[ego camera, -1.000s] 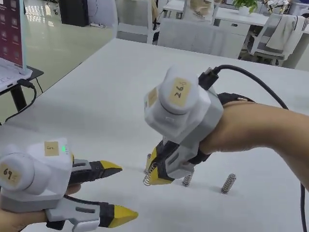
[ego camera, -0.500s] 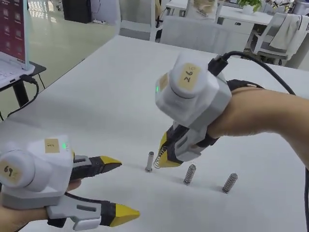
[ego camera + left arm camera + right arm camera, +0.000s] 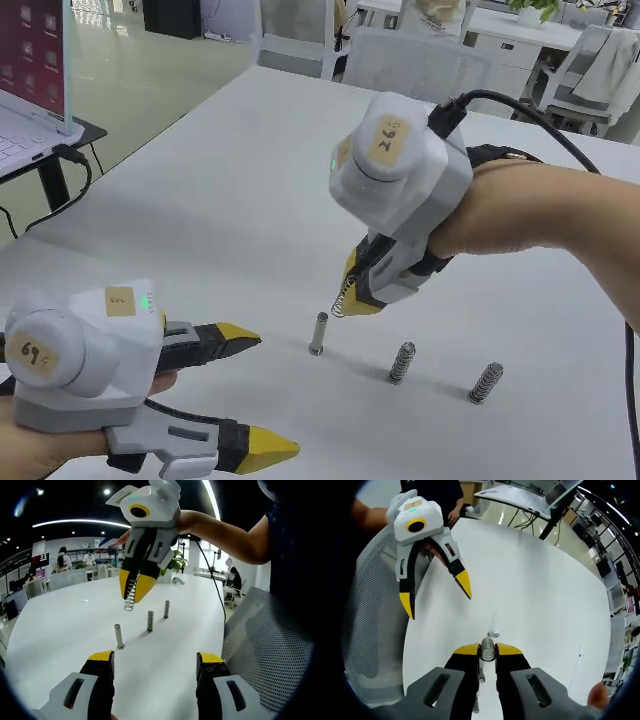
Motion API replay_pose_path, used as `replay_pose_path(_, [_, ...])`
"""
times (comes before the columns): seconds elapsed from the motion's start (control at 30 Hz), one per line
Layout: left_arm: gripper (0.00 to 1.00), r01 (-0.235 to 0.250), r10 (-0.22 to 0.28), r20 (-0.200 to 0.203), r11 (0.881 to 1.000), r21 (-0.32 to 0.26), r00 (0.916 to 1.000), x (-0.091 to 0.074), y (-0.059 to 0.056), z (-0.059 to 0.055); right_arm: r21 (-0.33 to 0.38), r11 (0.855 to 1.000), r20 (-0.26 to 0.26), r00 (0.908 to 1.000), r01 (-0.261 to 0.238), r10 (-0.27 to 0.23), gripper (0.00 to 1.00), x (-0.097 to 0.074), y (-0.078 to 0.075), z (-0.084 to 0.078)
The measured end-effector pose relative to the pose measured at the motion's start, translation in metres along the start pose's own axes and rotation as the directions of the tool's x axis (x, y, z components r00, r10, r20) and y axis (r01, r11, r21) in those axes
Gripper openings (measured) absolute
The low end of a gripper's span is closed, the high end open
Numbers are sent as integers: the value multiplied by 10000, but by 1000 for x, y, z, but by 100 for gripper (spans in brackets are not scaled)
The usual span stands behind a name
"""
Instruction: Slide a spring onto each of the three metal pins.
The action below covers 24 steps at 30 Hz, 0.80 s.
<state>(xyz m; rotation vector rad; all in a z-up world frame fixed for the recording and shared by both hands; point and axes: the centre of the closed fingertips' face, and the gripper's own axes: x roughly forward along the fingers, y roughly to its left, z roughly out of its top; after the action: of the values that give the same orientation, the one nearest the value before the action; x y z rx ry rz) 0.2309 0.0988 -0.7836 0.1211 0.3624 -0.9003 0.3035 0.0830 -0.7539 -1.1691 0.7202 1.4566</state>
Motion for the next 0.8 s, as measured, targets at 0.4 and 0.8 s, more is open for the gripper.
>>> replay_pose_path(0.4, [63,52,-52,-54,10000,-60,10000,0,0,-2,-57,9999,-189,9998,-106,105,9,16,-11,1])
replay_pose_path(0.8, [62,3,-4,-64,9999,-154,10000,-2,2,-5,32,9997,-365,9990,-252,253,9,32,-16,-3])
